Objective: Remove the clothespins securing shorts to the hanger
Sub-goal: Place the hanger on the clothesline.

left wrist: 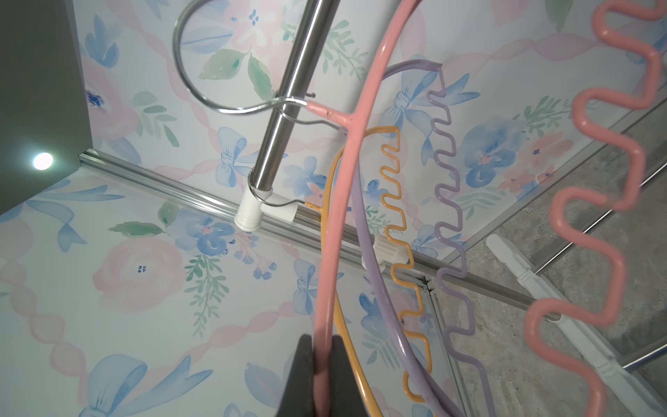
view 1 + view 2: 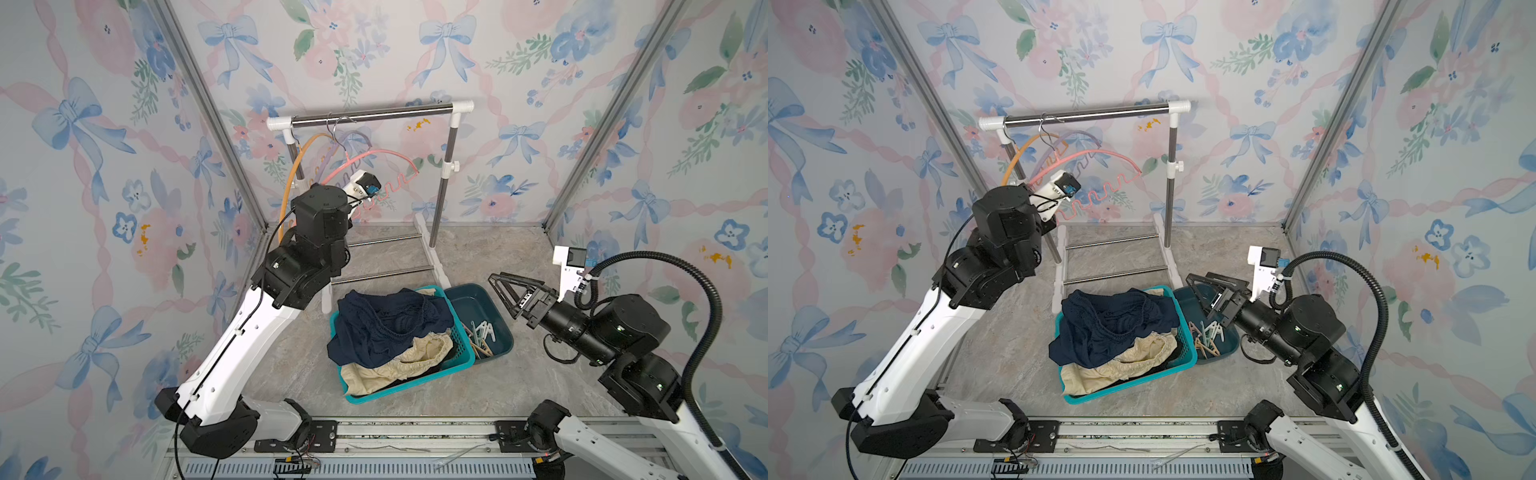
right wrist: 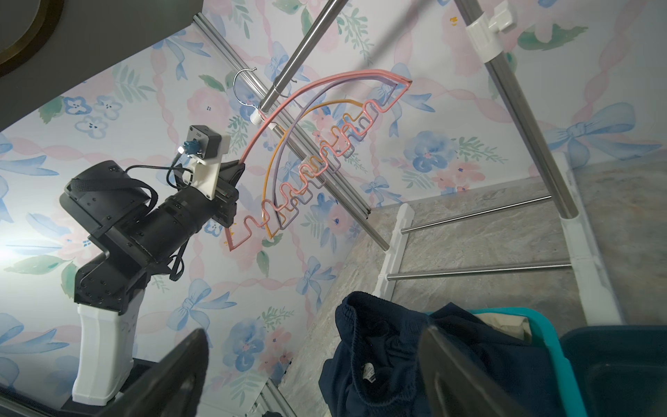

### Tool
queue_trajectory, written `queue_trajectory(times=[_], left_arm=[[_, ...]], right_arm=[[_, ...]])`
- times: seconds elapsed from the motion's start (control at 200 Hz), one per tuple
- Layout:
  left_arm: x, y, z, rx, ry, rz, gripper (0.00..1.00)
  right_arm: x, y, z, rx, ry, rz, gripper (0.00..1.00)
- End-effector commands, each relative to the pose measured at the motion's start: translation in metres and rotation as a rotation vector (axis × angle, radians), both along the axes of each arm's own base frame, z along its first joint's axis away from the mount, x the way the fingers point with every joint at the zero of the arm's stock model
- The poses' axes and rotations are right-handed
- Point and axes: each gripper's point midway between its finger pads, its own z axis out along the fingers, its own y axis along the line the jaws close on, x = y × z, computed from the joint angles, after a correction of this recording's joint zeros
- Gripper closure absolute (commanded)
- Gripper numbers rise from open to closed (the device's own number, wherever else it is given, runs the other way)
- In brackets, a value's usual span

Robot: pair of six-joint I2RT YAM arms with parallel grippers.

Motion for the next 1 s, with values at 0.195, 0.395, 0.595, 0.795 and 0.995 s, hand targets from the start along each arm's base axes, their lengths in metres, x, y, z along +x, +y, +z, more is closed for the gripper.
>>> queue_trajectory(times=[0.195,0.395,0.595,0.795,0.995], left_arm=[[0.041,-0.004,0.031,0.057,-0.043,0.051,1.0],[0.07,-0.005,0.038,0.104,-0.04,0.082,1.0],[0.094,-0.003,0.026,0.14,-0.01,0.116,1.0],[0.108,-0.012,0.022,0.15,-0.006,0.109,1.0],[0.113,-0.016,0.005,0.183,0.038,0.123,1.0]], right_arm=[[0.001,-0.006,-0.009,-0.033,0.005,-0.027,0.08],[-0.002,-0.011,-0.013,-0.045,0.006,-0.037,0.07],[-0.003,-0.015,-0.017,-0.053,0.009,-0.053,0.07],[0.0,-0.011,-0.025,-0.057,0.026,-0.043,0.07],[0.003,-0.009,-0.031,-0.049,0.038,-0.042,0.07]])
